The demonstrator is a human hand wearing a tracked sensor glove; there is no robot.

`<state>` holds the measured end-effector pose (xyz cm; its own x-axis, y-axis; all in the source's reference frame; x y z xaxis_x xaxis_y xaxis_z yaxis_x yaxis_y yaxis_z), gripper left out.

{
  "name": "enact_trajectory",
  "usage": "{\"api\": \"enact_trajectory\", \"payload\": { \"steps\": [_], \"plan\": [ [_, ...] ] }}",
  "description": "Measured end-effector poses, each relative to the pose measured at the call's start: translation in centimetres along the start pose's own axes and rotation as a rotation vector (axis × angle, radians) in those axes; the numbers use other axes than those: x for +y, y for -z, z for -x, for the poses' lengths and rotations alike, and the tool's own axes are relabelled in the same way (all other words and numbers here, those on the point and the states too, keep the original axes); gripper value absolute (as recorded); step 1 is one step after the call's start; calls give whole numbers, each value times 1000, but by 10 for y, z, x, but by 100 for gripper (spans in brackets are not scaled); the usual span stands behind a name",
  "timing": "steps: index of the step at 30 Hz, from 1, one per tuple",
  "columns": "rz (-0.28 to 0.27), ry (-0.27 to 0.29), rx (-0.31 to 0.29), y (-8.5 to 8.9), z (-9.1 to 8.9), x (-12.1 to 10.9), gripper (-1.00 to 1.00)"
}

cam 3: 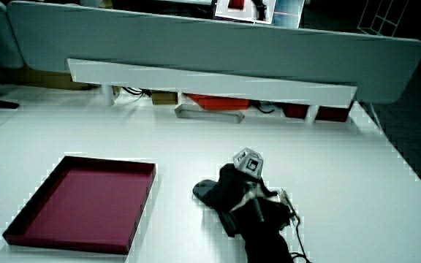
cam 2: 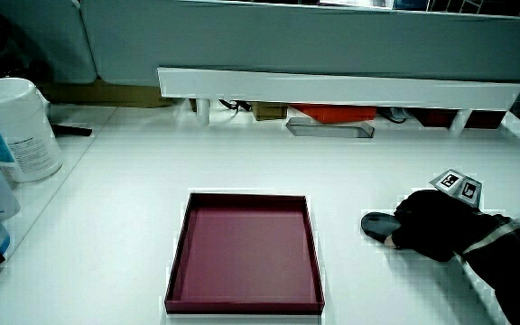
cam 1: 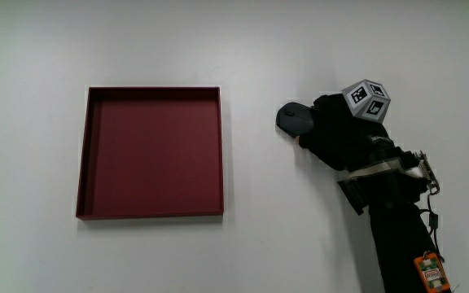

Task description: Place mouse on desk

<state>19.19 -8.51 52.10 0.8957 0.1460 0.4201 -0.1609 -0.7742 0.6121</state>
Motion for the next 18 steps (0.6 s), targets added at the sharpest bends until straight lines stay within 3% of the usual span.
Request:
{"api": "enact_trajectory", "payload": {
  "steps": [7, 18],
  "plan": [
    [9, 3, 48, 3, -8, 1, 0],
    [59, 19, 54, 6, -10, 1, -48]
  ]
}}
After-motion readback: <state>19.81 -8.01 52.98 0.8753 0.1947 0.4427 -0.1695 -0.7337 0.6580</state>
